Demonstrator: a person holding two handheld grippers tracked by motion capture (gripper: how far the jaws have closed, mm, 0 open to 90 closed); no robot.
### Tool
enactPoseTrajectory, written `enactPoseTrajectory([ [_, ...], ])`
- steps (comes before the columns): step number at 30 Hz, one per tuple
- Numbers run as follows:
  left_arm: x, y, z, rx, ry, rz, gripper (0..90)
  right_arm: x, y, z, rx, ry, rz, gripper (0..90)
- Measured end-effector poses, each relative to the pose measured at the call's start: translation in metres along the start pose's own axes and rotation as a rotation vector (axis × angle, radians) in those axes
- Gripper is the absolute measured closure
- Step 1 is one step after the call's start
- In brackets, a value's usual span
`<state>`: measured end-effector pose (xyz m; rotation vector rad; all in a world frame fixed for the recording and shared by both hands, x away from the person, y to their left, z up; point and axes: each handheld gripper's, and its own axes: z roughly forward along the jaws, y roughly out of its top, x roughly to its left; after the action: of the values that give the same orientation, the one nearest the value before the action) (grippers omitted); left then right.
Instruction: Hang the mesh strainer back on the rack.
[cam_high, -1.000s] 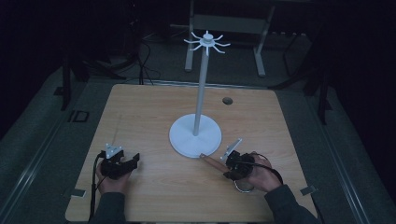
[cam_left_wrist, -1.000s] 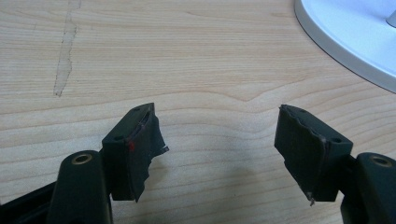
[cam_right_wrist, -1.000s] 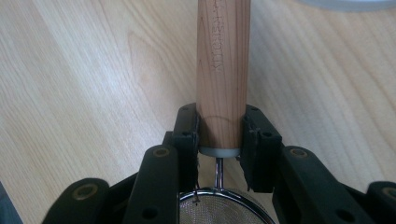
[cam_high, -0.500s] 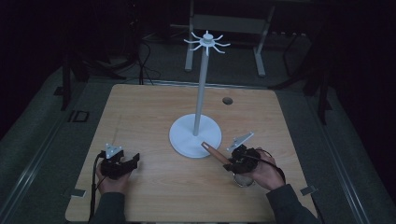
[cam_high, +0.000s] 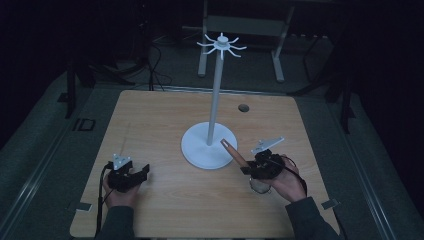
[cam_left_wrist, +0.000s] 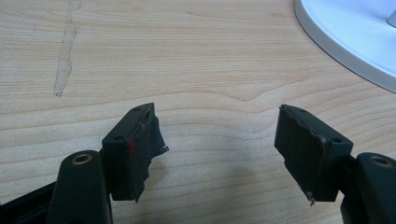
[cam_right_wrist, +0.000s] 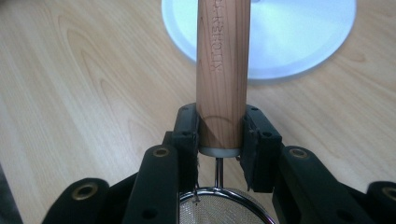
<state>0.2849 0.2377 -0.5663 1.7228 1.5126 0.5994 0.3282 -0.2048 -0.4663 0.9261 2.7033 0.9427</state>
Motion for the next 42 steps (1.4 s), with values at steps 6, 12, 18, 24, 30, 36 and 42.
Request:
enactPoseTrajectory([
  [6, 0.000, 0.000, 0.000, 0.000, 0.000, 0.000, 30.4, -0.002, 0.002, -0.006, -0.053, -0.006, 0.025, 69.8],
  [12, 0.000, 0.000, 0.000, -0.001, 0.000, 0.000, 30.4, -0.006, 0.002, -0.012, -0.107, -0.016, 0.052, 69.8],
  [18, 0.000, 0.000, 0.000, -0.001, 0.000, 0.000, 30.4, -0.008, 0.003, -0.017, -0.161, -0.034, 0.083, 69.8],
  [24, 0.000, 0.000, 0.000, 0.000, -0.001, 0.000, 30.4, -0.010, 0.005, -0.021, -0.217, -0.048, 0.106, 69.8],
  [30, 0.000, 0.000, 0.000, -0.001, 0.000, 0.000, 30.3, -0.010, 0.008, -0.024, -0.251, -0.060, 0.113, 69.8],
  [36, 0.000, 0.000, 0.000, -0.001, 0.000, 0.000, 30.4, -0.009, 0.012, -0.028, -0.289, -0.071, 0.114, 69.8],
  [42, 0.000, 0.000, 0.000, 0.000, -0.001, -0.001, 30.4, -0.007, 0.016, -0.031, -0.309, -0.075, 0.111, 69.8],
])
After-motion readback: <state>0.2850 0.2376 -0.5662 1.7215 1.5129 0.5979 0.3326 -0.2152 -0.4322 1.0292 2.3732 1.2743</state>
